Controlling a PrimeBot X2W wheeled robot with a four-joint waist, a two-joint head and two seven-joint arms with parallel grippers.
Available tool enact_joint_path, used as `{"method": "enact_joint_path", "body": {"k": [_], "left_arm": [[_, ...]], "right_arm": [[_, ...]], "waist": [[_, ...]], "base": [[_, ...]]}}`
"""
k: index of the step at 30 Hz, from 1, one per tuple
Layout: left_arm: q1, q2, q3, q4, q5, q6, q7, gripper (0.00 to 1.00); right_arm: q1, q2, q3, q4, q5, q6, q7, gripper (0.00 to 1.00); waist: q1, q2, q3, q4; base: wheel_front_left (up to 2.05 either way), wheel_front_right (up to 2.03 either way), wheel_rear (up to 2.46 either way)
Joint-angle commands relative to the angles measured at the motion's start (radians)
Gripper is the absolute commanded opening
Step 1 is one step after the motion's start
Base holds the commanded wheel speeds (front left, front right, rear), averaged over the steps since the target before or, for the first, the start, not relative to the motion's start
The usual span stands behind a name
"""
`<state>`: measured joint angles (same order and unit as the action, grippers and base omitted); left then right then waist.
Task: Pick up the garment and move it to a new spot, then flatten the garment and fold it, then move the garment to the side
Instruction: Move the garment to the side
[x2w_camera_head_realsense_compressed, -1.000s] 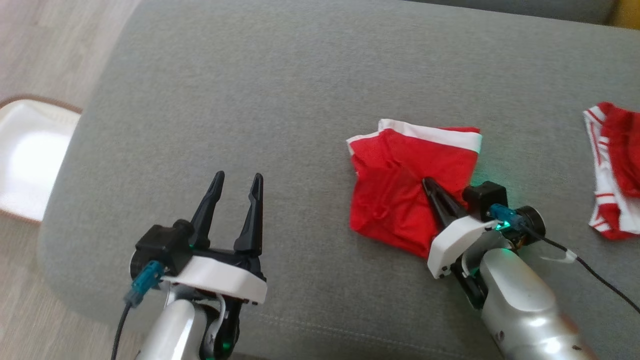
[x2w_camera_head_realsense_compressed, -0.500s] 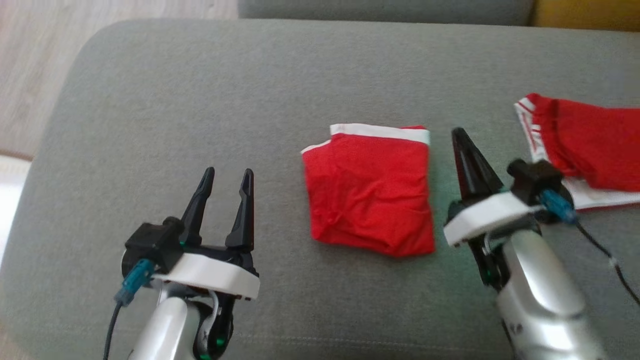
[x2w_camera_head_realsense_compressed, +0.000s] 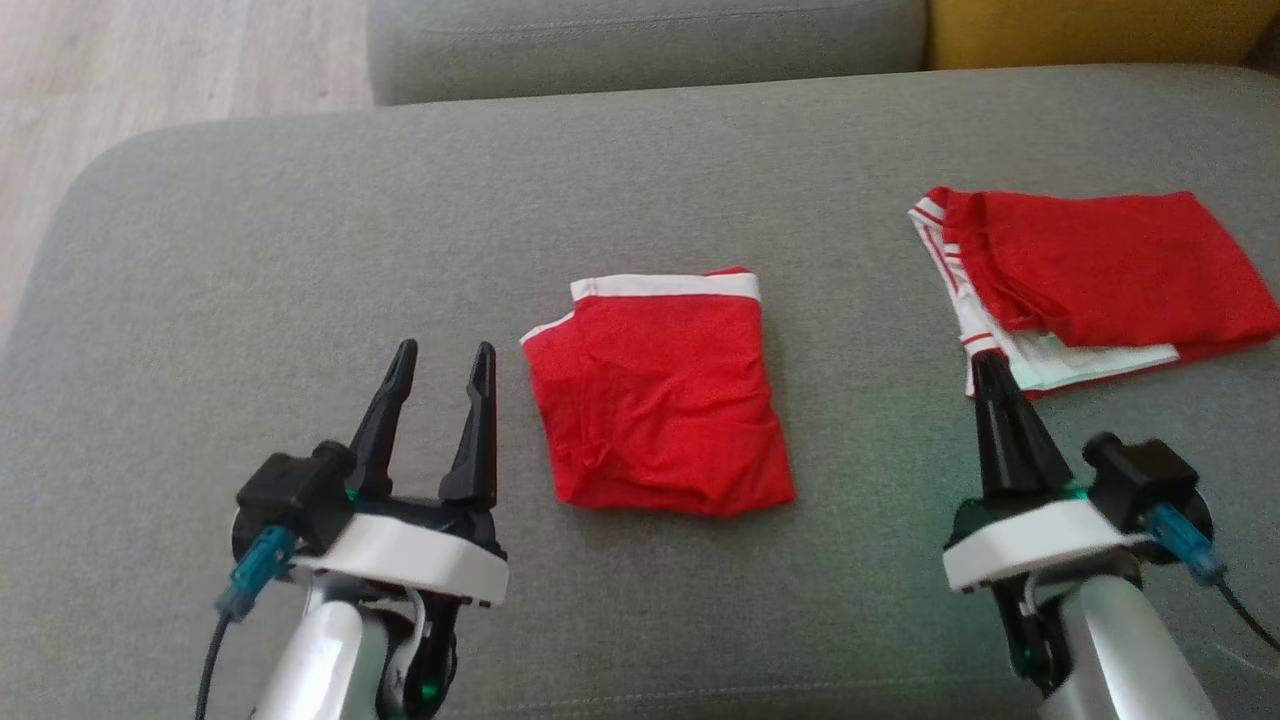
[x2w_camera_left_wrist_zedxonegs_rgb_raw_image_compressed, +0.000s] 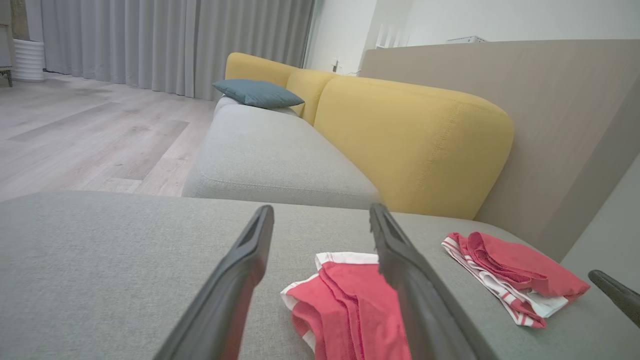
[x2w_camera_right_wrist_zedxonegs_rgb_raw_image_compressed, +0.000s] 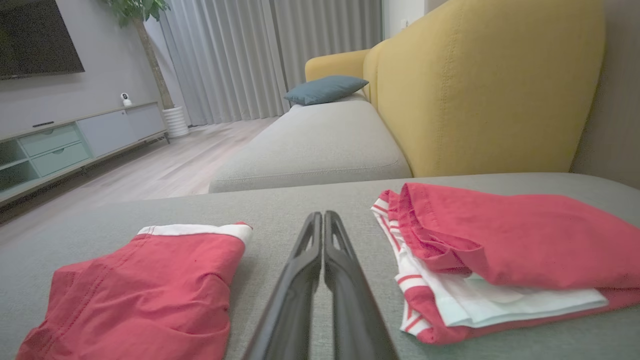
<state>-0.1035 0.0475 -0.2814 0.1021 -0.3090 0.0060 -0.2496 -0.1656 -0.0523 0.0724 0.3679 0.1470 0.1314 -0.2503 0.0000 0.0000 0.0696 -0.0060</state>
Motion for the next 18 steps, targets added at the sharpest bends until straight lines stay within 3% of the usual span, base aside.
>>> {"method": "enact_joint_path", "body": {"k": [1,2,18], "left_arm": [[-0.014,0.003,0.032,-0.030,0.008,-0.004,-0.012,1.00],[-0.011,0.003,0.030,-0.026,0.007,-0.008,-0.012,1.00],[0.005,0.003,0.025,0.009,0.011,-0.015,-0.012,1.00]], "right_arm": [[-0.015,0.002,0.017,-0.044,0.002,-0.001,-0.005,0.74],[-0.004,0.002,0.012,-0.053,0.006,-0.001,-0.005,1.00],[0.057,0.002,0.003,-0.094,0.013,-0.001,-0.006,1.00]], "waist": [[0.0000,0.0000,-0.008,-0.012],[0.0000,0.0000,-0.009,-0.017],[0.0000,0.0000,-0.019,-0.027]], "base": [[0.00,0.00,0.00],[0.00,0.00,0.00],[0.00,0.00,0.00]]}}
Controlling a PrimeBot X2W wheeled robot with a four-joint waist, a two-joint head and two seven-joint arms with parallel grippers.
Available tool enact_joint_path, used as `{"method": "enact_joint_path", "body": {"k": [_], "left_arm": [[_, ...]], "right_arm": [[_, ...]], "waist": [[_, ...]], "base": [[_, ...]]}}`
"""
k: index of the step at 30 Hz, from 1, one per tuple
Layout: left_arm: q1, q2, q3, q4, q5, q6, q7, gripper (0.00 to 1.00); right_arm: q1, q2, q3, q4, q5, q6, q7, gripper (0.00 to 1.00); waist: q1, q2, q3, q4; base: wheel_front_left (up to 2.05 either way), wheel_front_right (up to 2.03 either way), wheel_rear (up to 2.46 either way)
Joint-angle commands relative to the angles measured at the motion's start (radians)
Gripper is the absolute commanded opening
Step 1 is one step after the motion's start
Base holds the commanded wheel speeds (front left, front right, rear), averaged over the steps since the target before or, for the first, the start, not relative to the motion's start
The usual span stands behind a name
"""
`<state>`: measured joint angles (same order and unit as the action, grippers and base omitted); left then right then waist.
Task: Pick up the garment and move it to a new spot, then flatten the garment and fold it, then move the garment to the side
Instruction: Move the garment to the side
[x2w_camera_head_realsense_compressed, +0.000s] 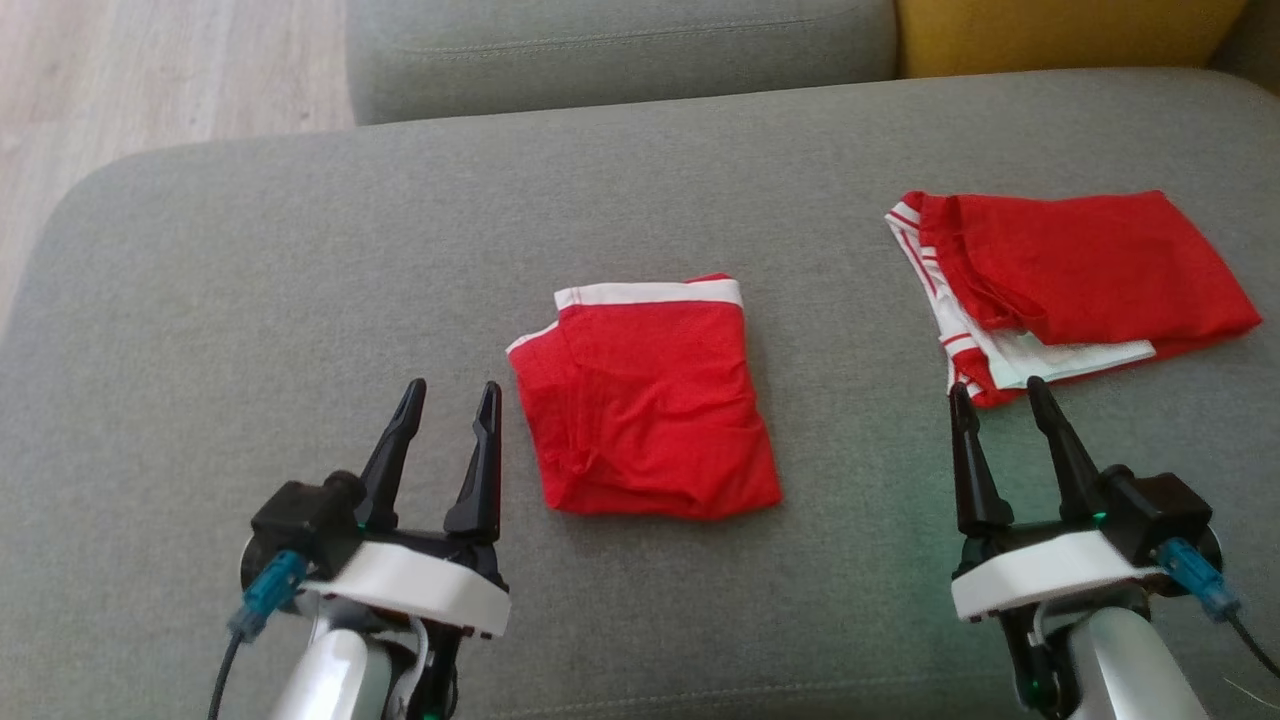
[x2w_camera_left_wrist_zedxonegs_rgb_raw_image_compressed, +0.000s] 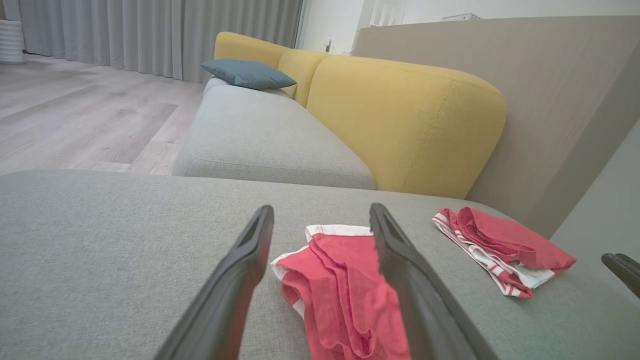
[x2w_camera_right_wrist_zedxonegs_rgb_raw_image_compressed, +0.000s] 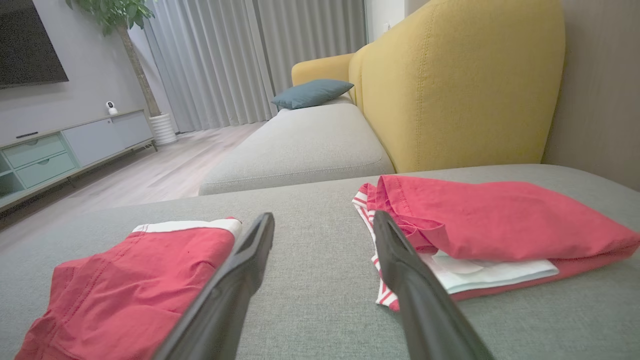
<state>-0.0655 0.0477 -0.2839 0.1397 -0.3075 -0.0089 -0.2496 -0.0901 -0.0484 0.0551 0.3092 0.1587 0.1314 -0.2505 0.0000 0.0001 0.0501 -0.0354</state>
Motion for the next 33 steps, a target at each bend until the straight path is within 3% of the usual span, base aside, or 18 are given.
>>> {"method": "enact_joint_path", "body": {"k": [1,14,23,33], "left_arm": [[-0.034,0.003,0.026,-0.028,0.009,-0.001,-0.012,1.00],[-0.047,0.003,0.000,-0.022,0.009,-0.002,-0.012,1.00],[-0.072,0.003,-0.027,-0.016,0.000,0.006,-0.012,1.00],[-0.097,0.003,-0.045,-0.016,-0.010,0.015,-0.012,1.00]], "right_arm": [[-0.019,-0.002,0.021,-0.035,0.002,-0.001,-0.005,1.00],[-0.074,-0.002,0.098,0.009,0.037,-0.001,0.091,1.00],[-0.168,-0.002,0.166,0.125,0.155,-0.001,0.209,1.00],[-0.271,-0.002,0.168,0.274,0.206,-0.001,0.275,1.00]], "waist": [[0.0000,-0.0001,0.002,0.007],[0.0000,-0.0001,0.051,0.096],[0.0000,-0.0001,0.104,0.179],[0.0000,-0.0001,0.148,0.241]], "base": [[0.00,0.00,0.00],[0.00,0.00,0.00],[0.00,0.00,0.00],[0.00,0.00,0.00]]}}
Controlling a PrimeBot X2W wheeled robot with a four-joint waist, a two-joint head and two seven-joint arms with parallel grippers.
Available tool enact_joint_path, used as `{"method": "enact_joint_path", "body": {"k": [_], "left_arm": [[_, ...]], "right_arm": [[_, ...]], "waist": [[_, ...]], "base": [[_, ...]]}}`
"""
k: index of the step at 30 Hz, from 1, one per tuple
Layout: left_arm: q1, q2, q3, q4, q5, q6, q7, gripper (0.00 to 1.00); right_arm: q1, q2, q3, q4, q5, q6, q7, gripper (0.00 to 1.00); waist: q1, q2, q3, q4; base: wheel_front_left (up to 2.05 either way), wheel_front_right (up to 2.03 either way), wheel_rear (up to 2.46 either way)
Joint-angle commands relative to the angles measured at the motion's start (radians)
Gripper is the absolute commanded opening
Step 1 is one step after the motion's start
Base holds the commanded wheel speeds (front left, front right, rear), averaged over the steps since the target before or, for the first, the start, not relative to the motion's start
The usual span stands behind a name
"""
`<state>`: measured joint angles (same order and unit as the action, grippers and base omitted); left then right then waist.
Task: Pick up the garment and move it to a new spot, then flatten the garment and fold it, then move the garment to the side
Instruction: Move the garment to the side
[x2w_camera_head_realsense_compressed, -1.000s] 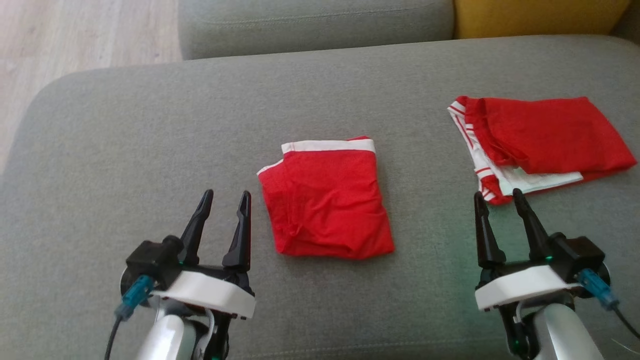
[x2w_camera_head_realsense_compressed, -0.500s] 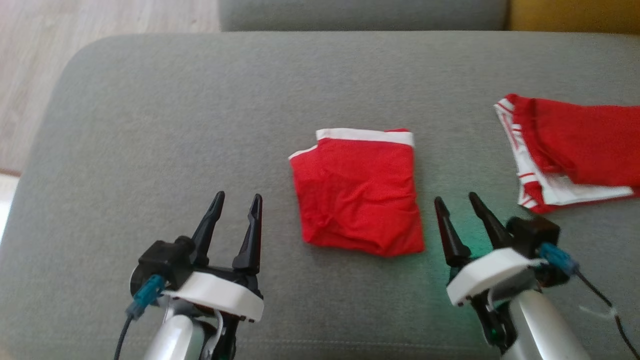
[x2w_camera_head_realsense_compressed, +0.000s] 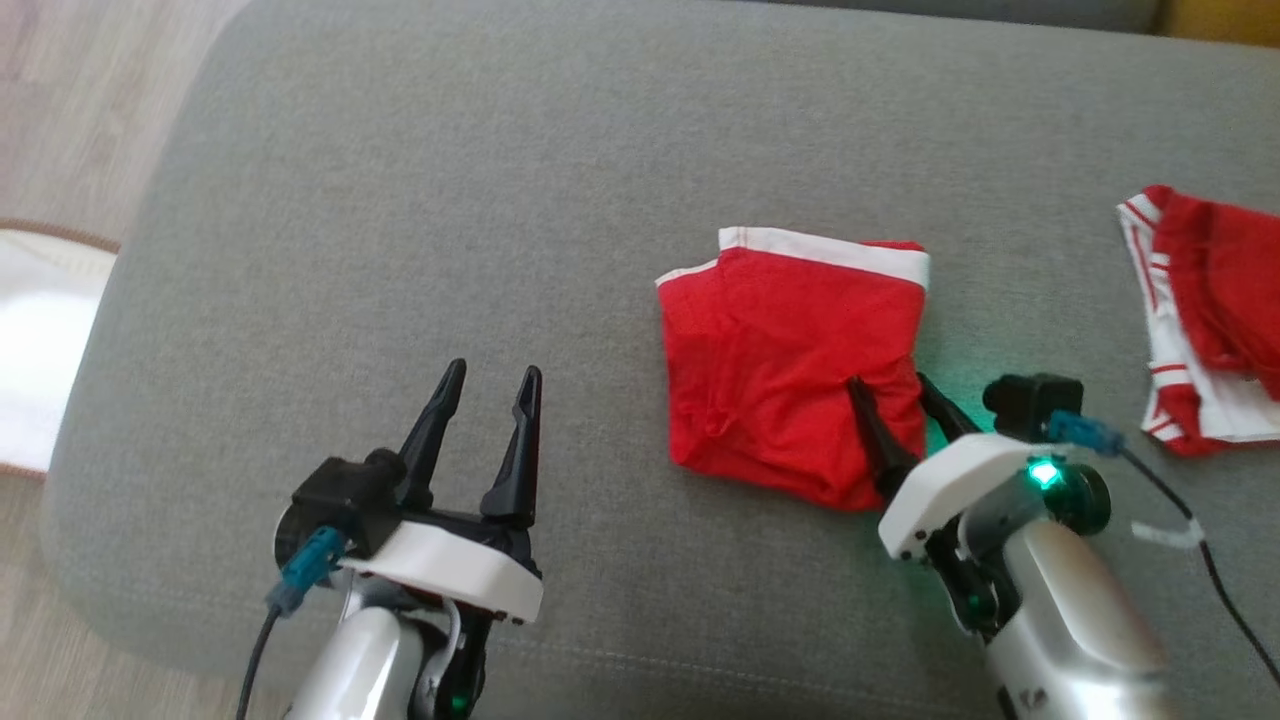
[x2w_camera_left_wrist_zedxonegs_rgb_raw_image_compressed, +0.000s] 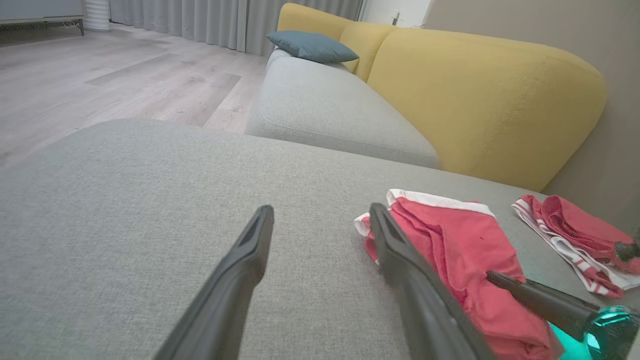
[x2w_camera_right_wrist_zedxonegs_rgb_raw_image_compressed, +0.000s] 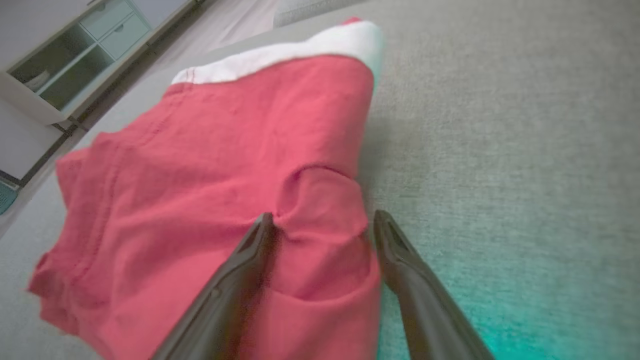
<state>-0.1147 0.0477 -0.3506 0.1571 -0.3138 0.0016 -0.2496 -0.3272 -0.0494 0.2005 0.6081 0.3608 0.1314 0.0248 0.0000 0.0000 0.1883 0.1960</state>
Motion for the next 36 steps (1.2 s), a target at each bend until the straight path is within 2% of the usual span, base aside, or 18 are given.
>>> {"method": "enact_joint_path", "body": {"k": [1,6,7,8,14,20,23,28,30,31,34,35,36], "left_arm": [[-0.050,0.003,0.019,-0.034,-0.004,0.005,-0.012,1.00],[-0.060,0.003,0.016,-0.037,-0.005,0.010,-0.012,1.00],[-0.062,0.003,0.017,-0.038,-0.005,0.010,-0.012,1.00],[-0.063,0.003,0.018,-0.038,-0.004,0.011,-0.012,1.00],[-0.066,0.003,0.031,-0.035,0.000,0.015,-0.012,1.00],[-0.061,0.003,0.043,-0.035,0.001,0.012,-0.012,1.00],[-0.060,0.003,0.051,-0.038,0.001,0.011,-0.012,1.00],[-0.061,0.003,0.058,-0.043,0.001,0.010,-0.012,1.00],[-0.064,0.003,0.057,-0.045,0.001,0.009,-0.012,1.00],[-0.070,0.003,0.056,-0.047,0.002,0.010,-0.012,1.00],[-0.084,0.003,0.050,-0.050,0.003,0.008,-0.012,1.00],[-0.084,0.003,0.050,-0.050,0.003,0.008,-0.012,1.00],[-0.091,0.003,0.049,-0.051,0.004,0.008,-0.012,1.00]], "right_arm": [[-0.045,-0.001,0.022,-0.006,0.004,-0.001,0.007,1.00],[-0.096,-0.001,0.046,0.082,-0.010,-0.001,0.038,1.00],[-0.104,-0.001,0.056,0.095,-0.016,-0.001,0.040,0.56],[-0.112,-0.001,0.064,0.106,-0.022,-0.001,0.038,0.02],[-0.149,-0.020,0.105,0.138,-0.105,-0.001,-0.028,0.00],[-0.184,-0.105,0.177,0.115,-0.211,-0.001,-0.096,0.00],[-0.206,-0.189,0.226,0.063,-0.250,-0.001,-0.103,0.00],[-0.239,-0.330,0.282,-0.021,-0.235,-0.001,-0.057,0.00],[-0.255,-0.401,0.295,-0.048,-0.218,-0.001,-0.031,0.00],[-0.271,-0.471,0.302,-0.066,-0.195,-0.001,-0.006,0.00],[-0.296,-0.577,0.323,-0.065,-0.173,-0.001,0.029,0.00],[-0.296,-0.577,0.323,-0.065,-0.173,-0.001,0.029,0.00],[-0.303,-0.607,0.328,-0.058,-0.162,-0.001,0.037,0.00]], "waist": [[0.0000,0.0000,0.014,0.013],[0.0000,0.0000,0.033,0.022],[0.0000,0.0000,0.035,0.022],[0.0000,0.0000,0.036,0.020],[0.0000,0.0000,0.025,-0.008],[0.0000,0.0000,0.002,-0.067],[0.0000,0.0000,-0.009,-0.113],[0.0000,0.0000,-0.008,-0.170],[0.0000,0.0000,0.000,-0.187],[0.0000,0.0000,0.011,-0.199],[0.0000,0.0000,0.036,-0.208],[0.0000,0.0000,0.036,-0.208],[0.0000,0.0000,0.044,-0.208]], "base": [[0.00,0.00,0.00],[0.00,0.00,0.00],[0.00,0.00,0.00],[0.00,0.00,0.00],[0.00,0.00,0.00],[0.00,0.00,0.00],[0.00,0.00,0.00],[0.00,0.00,0.00],[0.00,0.00,0.00],[0.00,0.00,0.00],[0.00,0.00,0.00],[0.00,0.00,0.00],[0.00,0.00,0.00]]}}
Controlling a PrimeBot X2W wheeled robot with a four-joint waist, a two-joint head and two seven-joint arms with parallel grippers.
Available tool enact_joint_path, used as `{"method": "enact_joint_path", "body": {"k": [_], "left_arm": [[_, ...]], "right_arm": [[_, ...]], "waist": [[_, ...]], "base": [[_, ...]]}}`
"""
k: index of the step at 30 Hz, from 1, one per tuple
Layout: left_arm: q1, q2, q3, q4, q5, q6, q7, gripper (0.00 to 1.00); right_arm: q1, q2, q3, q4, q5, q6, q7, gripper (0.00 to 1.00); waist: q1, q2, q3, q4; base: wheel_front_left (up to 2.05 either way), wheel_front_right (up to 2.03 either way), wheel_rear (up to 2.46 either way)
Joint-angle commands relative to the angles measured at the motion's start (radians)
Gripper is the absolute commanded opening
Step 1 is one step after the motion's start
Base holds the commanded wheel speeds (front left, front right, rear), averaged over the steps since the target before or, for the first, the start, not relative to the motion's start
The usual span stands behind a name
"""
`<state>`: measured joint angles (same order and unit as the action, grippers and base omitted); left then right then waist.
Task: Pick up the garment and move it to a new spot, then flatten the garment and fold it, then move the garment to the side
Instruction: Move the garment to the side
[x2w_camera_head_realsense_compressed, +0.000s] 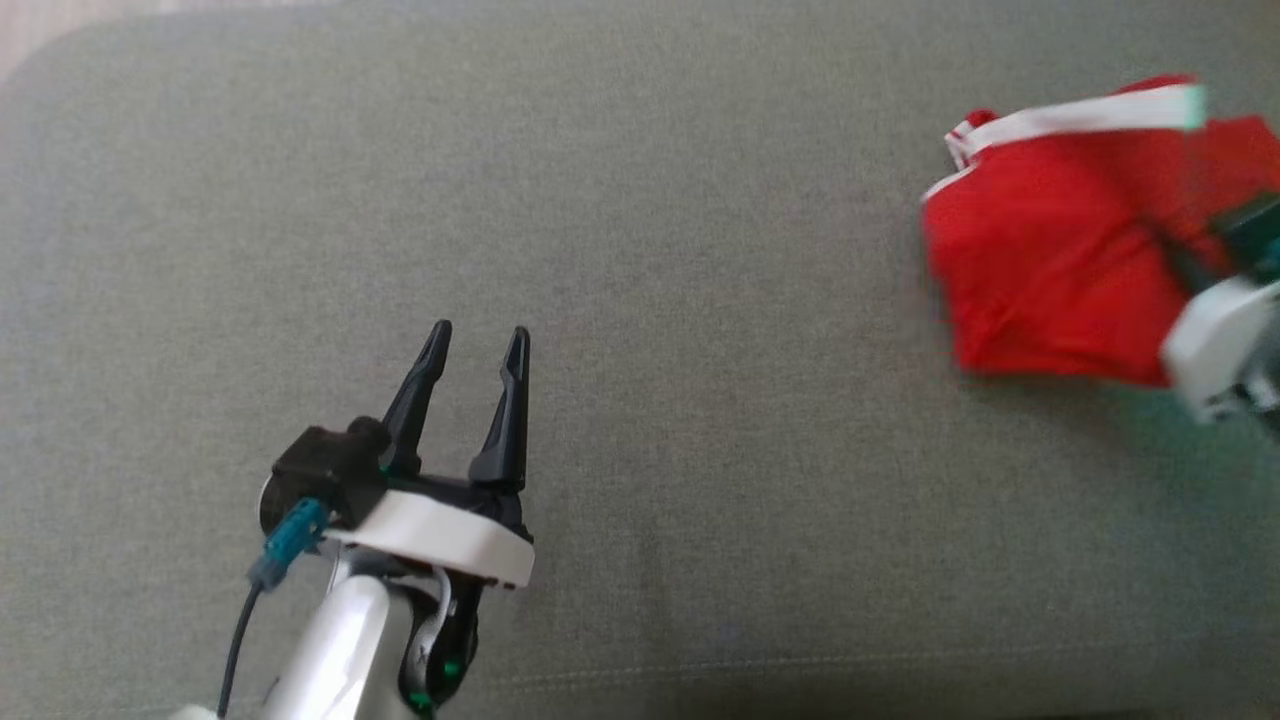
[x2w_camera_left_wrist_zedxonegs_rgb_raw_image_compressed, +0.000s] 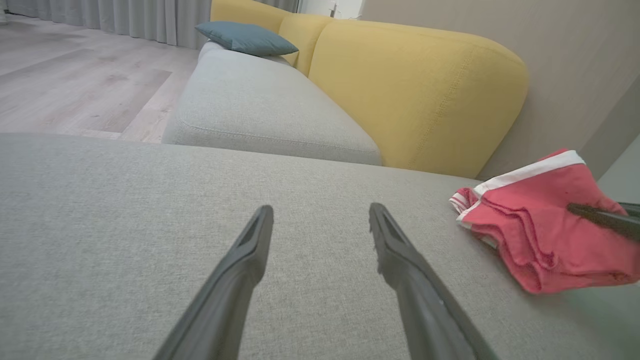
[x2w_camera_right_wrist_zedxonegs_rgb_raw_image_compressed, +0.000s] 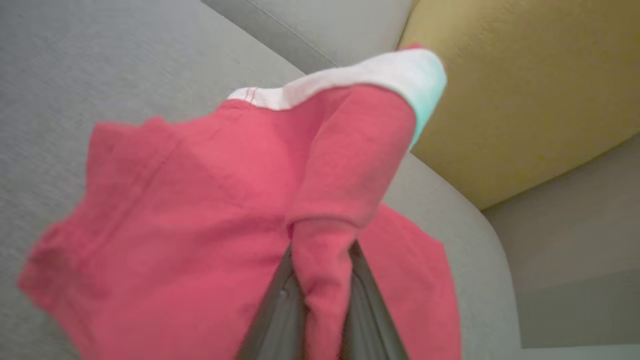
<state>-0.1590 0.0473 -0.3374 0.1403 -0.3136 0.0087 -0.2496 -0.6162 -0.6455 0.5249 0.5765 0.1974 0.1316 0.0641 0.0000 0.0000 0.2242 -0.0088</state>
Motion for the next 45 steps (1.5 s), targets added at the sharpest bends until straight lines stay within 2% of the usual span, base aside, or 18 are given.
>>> {"method": "enact_joint_path", "body": {"k": [1,5,8,16,24,25,26,27,37,45], "left_arm": [[-0.052,0.003,0.034,-0.036,0.004,0.000,-0.012,1.00],[-0.075,0.003,0.033,-0.038,0.005,-0.005,-0.012,1.00],[-0.089,0.003,0.031,-0.037,0.005,-0.007,-0.012,1.00],[-0.108,0.003,0.030,-0.036,0.003,-0.008,-0.012,1.00],[-0.118,0.003,0.025,-0.035,0.000,-0.003,-0.012,1.00],[-0.117,0.003,0.025,-0.034,0.000,-0.002,-0.012,1.00],[-0.116,0.003,0.025,-0.032,0.000,-0.002,-0.012,1.00],[-0.114,0.003,0.026,-0.029,0.000,-0.003,-0.012,1.00],[-0.090,0.003,0.043,-0.020,0.002,-0.007,-0.012,1.00],[-0.041,0.003,0.074,-0.028,0.006,-0.007,-0.012,1.00]], "right_arm": [[-0.022,-0.039,0.008,-0.016,0.011,-0.001,0.007,0.00],[-0.056,-0.133,0.005,0.051,0.030,-0.001,0.029,0.00],[-0.074,-0.163,-0.013,0.095,0.040,-0.001,0.036,0.00],[-0.108,-0.170,-0.051,0.165,0.021,-0.001,0.040,0.00],[-0.124,-0.138,-0.075,0.215,-0.003,-0.001,0.029,0.00],[-0.126,-0.134,-0.081,0.221,-0.007,-0.001,0.024,0.07],[-0.128,-0.128,-0.088,0.226,-0.011,-0.001,0.020,0.60],[-0.130,-0.121,-0.100,0.233,-0.014,-0.001,0.017,1.00],[-0.163,-0.030,-0.182,0.239,-0.065,-0.001,-0.035,1.00],[-0.132,0.123,-0.261,0.134,-0.059,-0.001,-0.147,1.00]], "waist": [[0.0000,0.0000,0.018,-0.003],[0.0000,0.0000,0.058,0.007],[0.0000,0.0000,0.082,0.021],[0.0000,0.0000,0.129,0.047],[0.0000,0.0000,0.141,0.060],[0.0000,0.0000,0.139,0.060],[0.0000,0.0000,0.135,0.059],[0.0000,0.0000,0.130,0.058],[0.0000,0.0000,0.043,0.035],[0.0000,0.0000,-0.053,0.018]], "base": [[0.00,0.00,0.00],[0.00,0.00,0.00],[0.00,0.00,0.00],[0.00,0.00,0.00],[0.00,0.00,0.00],[0.00,0.00,0.00],[0.00,0.00,0.00],[0.00,0.00,0.00],[0.00,0.00,0.00],[0.00,0.00,0.00]]}}
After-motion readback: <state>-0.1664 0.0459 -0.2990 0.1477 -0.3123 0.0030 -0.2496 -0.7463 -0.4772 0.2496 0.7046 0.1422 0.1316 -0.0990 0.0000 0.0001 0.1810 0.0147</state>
